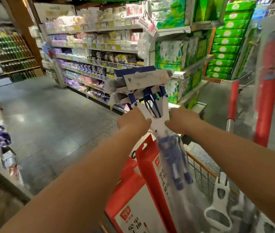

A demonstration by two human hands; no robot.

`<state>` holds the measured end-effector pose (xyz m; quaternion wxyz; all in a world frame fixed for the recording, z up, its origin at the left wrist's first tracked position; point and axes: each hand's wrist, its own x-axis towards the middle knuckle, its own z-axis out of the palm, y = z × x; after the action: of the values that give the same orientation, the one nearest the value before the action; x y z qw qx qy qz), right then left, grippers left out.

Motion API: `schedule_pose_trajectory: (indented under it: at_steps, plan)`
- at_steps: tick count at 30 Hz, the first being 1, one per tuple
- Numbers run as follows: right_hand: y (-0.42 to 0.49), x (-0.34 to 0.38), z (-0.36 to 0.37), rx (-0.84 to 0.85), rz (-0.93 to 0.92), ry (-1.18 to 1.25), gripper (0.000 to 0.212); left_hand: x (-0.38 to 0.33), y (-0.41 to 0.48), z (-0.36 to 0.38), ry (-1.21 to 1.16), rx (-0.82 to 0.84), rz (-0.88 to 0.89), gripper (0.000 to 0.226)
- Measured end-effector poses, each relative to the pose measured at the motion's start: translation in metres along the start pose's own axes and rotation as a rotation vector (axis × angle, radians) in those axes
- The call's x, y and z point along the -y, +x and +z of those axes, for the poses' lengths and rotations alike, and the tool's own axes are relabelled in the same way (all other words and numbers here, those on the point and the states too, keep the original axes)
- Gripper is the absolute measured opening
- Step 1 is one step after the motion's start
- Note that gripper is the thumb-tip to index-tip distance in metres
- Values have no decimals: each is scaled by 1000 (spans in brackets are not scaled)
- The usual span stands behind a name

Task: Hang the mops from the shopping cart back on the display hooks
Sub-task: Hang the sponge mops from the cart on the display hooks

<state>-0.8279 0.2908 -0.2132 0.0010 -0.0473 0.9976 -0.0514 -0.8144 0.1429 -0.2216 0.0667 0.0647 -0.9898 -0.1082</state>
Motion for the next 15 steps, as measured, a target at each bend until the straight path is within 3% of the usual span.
schedule_pose_trajectory:
  at_steps: [5, 11, 15]
  plan:
    - [51, 14, 20, -46, 92, 194, 50, 11, 51, 31, -507, 86, -170, 73]
    - [108, 15, 46, -31, 255, 408, 56, 6, 99, 57, -836, 53, -236, 78]
    - [137, 10, 62, -55, 390, 710, 49, 6, 114, 69, -970, -22, -238, 74]
